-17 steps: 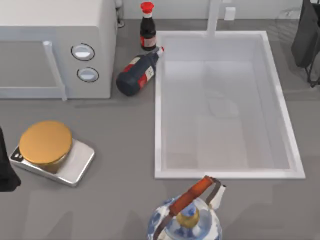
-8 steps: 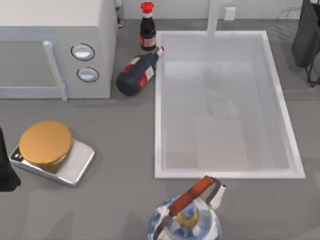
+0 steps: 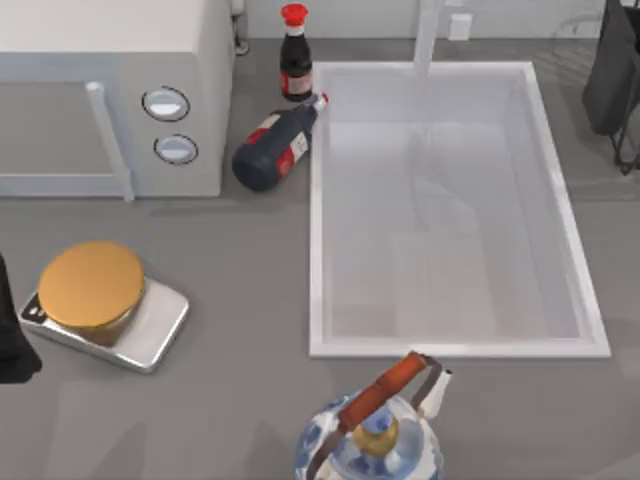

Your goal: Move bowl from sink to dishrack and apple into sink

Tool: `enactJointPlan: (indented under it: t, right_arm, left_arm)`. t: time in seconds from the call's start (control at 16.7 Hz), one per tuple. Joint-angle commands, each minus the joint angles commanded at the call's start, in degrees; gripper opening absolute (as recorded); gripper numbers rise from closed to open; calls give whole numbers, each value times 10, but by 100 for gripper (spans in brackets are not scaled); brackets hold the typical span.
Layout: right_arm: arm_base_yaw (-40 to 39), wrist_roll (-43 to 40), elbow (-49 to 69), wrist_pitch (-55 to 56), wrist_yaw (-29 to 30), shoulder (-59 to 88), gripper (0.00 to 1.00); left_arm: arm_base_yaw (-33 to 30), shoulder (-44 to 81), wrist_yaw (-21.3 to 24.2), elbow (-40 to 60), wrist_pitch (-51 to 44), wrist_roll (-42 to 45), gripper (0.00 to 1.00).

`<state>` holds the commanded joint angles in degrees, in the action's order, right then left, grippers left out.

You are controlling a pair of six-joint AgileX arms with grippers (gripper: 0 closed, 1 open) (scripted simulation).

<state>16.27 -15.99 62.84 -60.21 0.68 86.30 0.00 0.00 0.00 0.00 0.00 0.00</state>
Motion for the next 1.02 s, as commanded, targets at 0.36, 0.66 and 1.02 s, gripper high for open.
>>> enactJointPlan:
  t: [0.36,0.66,1.02]
  right_arm:
    - [-84,24,-27,152,46,1,0]
    - [-208,61,-72,381,120,7,0]
    - [-365,110,-137,700,230,23,0]
  left_arm:
    - [0,0,0,0,0,0,100]
    - [0,0,0,0,0,0,100]
    - [0,0,0,0,0,0,100]
